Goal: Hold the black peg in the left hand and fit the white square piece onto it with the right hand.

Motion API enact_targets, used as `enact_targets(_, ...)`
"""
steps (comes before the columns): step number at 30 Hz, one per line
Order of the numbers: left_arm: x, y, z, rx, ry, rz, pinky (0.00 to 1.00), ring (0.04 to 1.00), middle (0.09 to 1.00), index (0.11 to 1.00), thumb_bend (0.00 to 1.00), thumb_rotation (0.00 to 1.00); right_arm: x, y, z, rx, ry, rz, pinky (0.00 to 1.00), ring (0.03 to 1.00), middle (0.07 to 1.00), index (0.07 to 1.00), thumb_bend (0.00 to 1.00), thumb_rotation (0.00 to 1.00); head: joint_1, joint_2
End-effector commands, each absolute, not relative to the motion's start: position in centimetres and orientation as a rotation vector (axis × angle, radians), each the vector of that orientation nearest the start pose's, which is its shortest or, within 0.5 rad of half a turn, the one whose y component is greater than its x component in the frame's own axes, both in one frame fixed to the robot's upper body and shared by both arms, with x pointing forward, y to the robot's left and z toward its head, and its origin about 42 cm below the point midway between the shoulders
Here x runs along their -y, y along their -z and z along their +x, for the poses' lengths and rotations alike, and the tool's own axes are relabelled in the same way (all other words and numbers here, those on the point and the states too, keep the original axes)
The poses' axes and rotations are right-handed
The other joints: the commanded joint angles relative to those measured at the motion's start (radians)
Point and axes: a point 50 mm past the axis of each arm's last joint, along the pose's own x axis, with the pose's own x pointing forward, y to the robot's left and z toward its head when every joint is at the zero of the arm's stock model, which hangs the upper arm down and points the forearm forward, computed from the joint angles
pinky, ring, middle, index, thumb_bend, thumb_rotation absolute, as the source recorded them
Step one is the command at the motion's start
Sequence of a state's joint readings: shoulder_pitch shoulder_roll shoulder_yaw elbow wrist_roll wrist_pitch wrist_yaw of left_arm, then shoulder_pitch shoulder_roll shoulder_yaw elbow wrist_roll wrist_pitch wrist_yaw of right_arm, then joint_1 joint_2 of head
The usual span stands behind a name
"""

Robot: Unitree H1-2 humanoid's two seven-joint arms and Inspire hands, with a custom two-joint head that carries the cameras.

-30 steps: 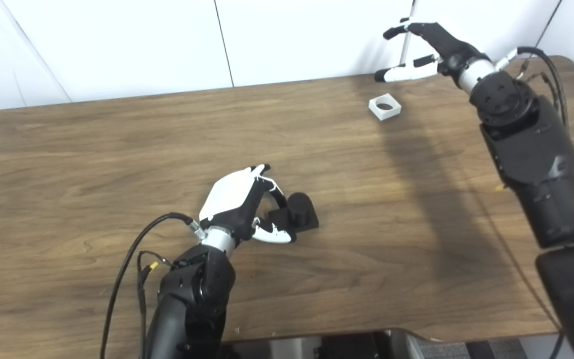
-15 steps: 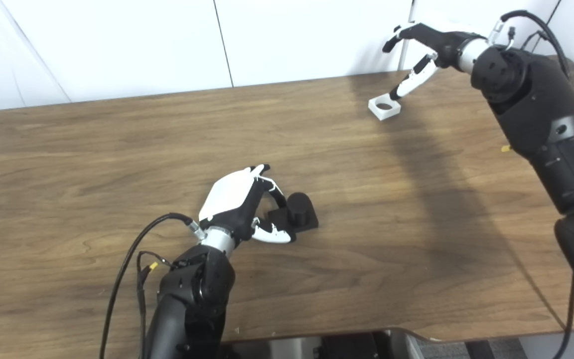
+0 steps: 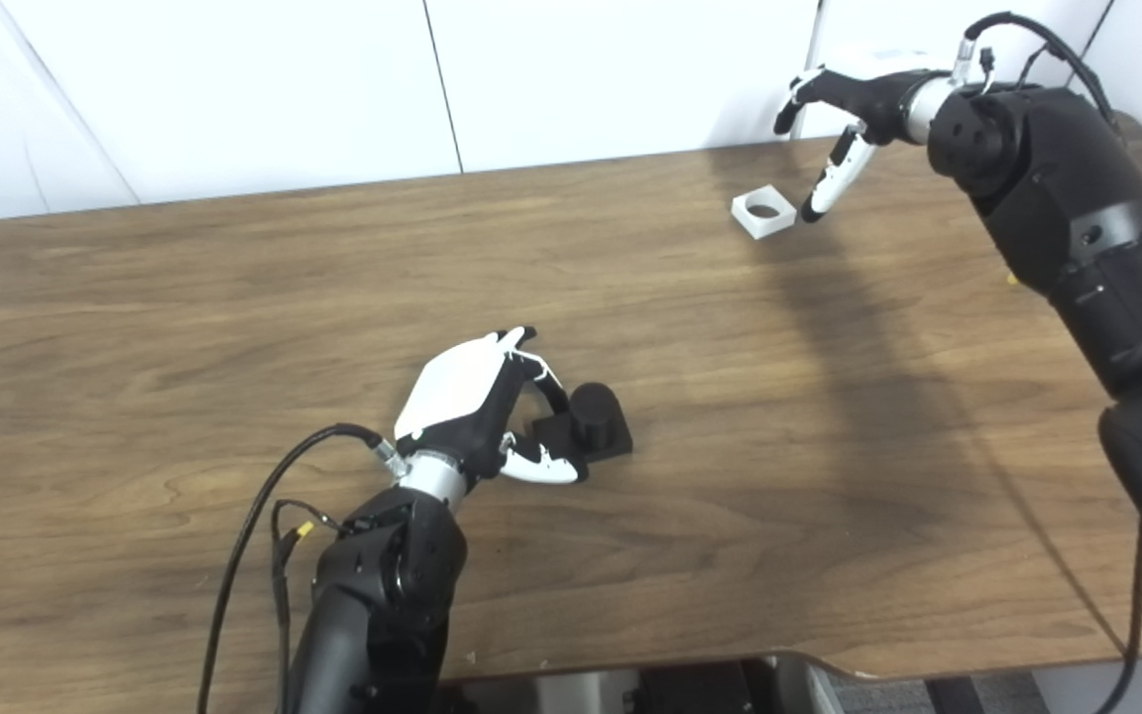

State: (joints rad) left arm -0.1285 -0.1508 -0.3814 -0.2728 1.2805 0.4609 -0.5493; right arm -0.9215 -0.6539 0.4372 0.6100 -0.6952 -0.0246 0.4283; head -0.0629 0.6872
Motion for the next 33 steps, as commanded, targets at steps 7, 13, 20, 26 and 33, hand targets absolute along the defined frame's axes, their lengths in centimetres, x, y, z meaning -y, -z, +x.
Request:
enact_targets(7,-6.6,-18.6,29.1,-0.111,0.323,1.058,1.00,1.000,0.983,0.482,0.52,0.05,32.7,-34.9,53.9,0.011,-0.322,-1.604,1.00,1.000,0.958,0.753,0.87,0.18,-0.001,0.000)
enact_targets(13,-6.6,-18.5,29.0,-0.107,0.319,1.050,1.00,1.000,0.979,0.481,0.52,0.05,32.1,-34.2,54.5,0.001,-0.329,-1.604,1.00,1.000,0.960,0.766,0.87,0.20,0.002,-0.004)
enact_targets(20,-6.5,-18.5,29.1,-0.110,0.322,1.051,1.00,1.000,0.980,0.482,0.52,0.05,31.3,-33.4,54.9,-0.004,-0.341,-1.617,1.00,1.000,0.966,0.772,0.86,0.22,0.008,-0.008)
enact_targets(26,-6.4,-18.4,29.2,-0.111,0.325,1.058,1.00,1.000,0.980,0.481,0.52,0.05,30.8,-32.8,55.1,-0.004,-0.350,-1.629,1.00,1.000,0.962,0.771,0.87,0.23,0.006,-0.012)
enact_targets(33,-6.2,-18.4,29.1,-0.111,0.322,1.045,1.00,1.000,0.979,0.481,0.52,0.05,30.1,-32.1,55.1,-0.011,-0.366,-1.635,1.00,1.000,0.962,0.769,0.86,0.22,0.011,-0.013)
